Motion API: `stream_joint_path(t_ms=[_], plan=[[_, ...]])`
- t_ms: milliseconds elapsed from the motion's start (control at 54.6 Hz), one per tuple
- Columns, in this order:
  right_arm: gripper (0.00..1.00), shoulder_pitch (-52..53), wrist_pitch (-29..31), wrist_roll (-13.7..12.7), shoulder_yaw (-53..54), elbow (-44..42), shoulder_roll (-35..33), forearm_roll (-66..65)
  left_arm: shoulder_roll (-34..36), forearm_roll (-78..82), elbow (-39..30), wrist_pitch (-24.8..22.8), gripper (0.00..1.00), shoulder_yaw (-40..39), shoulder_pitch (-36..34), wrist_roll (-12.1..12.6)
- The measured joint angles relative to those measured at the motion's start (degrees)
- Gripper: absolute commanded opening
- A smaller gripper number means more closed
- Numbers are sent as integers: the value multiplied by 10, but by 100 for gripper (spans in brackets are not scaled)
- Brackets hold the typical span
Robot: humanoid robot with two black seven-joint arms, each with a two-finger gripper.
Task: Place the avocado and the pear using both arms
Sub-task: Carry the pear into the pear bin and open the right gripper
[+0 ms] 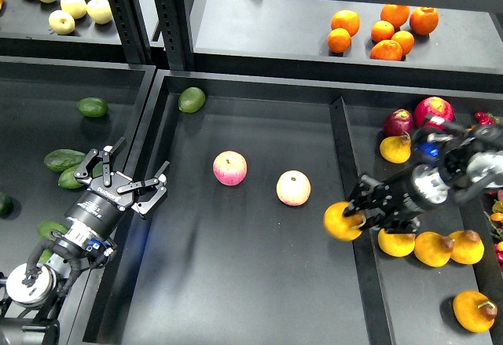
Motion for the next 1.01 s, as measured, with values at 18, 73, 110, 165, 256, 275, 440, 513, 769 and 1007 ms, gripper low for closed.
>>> stream_joint_path(t_ms=[18, 73, 110, 165, 256, 275, 440, 513, 769, 1007], plan=[[23, 0, 0, 0, -1, 0, -6, 0, 0, 0, 0, 0, 99, 0, 0, 0], [23, -1, 0, 0, -3, 0, -19, 1, 0, 0, 0, 0, 99, 1, 1, 0], [23, -2, 0, 0, -6, 0, -29, 1, 0, 0, 1, 0, 99, 1, 1, 0], [23, -5, 0, 0, -15, 1, -43, 1, 0, 0, 1, 0, 99, 2, 1, 0], [23, -9, 0, 0, -32, 2, -64, 1, 0, 0, 1, 0, 99, 2, 2, 0], [23, -10, 0, 0, -35, 2, -68, 1, 0, 0, 1, 0, 99, 2, 2, 0], [23, -34, 0, 0, -48, 4, -93, -1, 0, 0, 2, 0, 99, 3, 2, 0], [23, -54, 0, 0, -49, 6, -100, -4, 0, 0, 2, 0, 99, 4, 2, 0], [24, -104, 0, 0, -49, 4, -104, -20, 0, 0, 3, 0, 99, 4, 1, 0], [25, -154, 0, 0, -39, -8, -99, -40, 0, 0, 5, 0, 99, 8, 1, 0]])
